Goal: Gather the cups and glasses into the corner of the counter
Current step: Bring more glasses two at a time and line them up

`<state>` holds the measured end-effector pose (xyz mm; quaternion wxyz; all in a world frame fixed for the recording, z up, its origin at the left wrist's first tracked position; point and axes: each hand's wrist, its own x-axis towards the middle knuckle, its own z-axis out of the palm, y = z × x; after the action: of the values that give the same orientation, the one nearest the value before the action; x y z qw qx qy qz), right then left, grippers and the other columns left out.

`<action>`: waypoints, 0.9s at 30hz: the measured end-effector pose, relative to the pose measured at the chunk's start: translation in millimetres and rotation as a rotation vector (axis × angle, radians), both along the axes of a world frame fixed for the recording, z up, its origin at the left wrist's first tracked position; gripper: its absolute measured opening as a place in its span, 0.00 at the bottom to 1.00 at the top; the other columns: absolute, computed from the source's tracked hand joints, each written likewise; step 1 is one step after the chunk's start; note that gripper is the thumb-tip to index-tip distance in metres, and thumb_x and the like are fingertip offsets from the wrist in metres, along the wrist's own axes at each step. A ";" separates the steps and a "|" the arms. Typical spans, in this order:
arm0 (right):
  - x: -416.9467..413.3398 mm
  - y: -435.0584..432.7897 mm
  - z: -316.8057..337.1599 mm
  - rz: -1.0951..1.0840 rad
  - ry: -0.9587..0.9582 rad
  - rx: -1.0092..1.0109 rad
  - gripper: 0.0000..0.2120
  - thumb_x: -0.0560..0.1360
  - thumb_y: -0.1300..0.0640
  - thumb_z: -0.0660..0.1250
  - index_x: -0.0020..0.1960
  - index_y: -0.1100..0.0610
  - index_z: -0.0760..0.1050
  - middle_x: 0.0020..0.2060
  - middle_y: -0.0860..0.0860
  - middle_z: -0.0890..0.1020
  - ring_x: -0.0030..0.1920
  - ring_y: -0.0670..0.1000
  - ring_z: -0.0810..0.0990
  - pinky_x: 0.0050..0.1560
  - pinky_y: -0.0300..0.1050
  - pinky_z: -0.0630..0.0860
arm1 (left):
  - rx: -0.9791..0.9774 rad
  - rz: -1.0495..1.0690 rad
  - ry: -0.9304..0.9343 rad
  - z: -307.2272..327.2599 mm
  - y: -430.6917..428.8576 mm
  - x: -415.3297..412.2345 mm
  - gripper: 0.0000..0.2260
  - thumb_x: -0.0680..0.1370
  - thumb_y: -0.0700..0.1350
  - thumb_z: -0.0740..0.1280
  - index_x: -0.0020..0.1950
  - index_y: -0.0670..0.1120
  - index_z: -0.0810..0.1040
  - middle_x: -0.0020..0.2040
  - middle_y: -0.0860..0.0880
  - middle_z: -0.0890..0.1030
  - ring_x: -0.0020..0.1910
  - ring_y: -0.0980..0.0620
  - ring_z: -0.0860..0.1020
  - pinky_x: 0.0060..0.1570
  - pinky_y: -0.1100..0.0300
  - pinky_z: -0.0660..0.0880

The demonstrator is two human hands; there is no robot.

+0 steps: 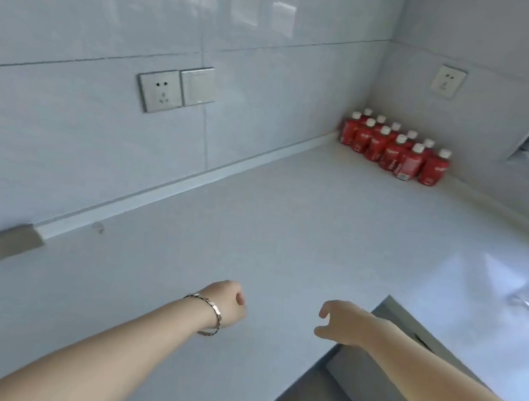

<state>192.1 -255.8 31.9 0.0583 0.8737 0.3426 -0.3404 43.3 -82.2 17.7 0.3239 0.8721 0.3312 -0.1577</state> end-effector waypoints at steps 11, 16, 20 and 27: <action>142.2 -310.0 5.3 -0.612 -0.078 0.070 0.21 0.77 0.52 0.62 0.68 0.55 0.68 0.65 0.53 0.74 0.65 0.54 0.72 0.61 0.43 0.69 | 0.072 -0.432 -0.086 -6.4 -218.6 240.9 0.05 0.75 0.45 0.62 0.47 0.49 0.77 0.45 0.50 0.79 0.44 0.50 0.75 0.45 0.62 0.70; 178.5 -393.6 0.9 -0.808 -0.094 0.060 0.20 0.77 0.51 0.62 0.67 0.56 0.70 0.64 0.53 0.75 0.64 0.54 0.73 0.61 0.43 0.70 | 0.103 -0.552 -0.106 -12.2 -278.2 327.6 0.09 0.74 0.44 0.62 0.52 0.48 0.78 0.51 0.48 0.82 0.46 0.48 0.77 0.45 0.62 0.70; 217.0 -431.3 -2.6 -0.919 -0.125 0.055 0.19 0.76 0.50 0.63 0.65 0.55 0.72 0.64 0.53 0.76 0.64 0.53 0.74 0.62 0.43 0.71 | 0.132 -0.619 -0.113 -18.1 -316.5 400.5 0.16 0.74 0.46 0.63 0.61 0.46 0.73 0.59 0.46 0.79 0.57 0.46 0.77 0.55 0.58 0.73; 297.8 -472.4 -4.1 -1.071 -0.141 0.055 0.19 0.76 0.50 0.61 0.65 0.53 0.72 0.62 0.50 0.77 0.63 0.51 0.75 0.61 0.43 0.72 | 0.081 -0.633 -0.197 -28.1 -380.9 524.9 0.34 0.70 0.52 0.69 0.71 0.45 0.59 0.71 0.44 0.62 0.66 0.44 0.69 0.62 0.52 0.70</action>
<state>489.9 -728.2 27.9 -0.1233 0.9480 -0.1467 -0.2542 568.2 -463.1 -10.5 0.2545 0.9548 0.0169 -0.1523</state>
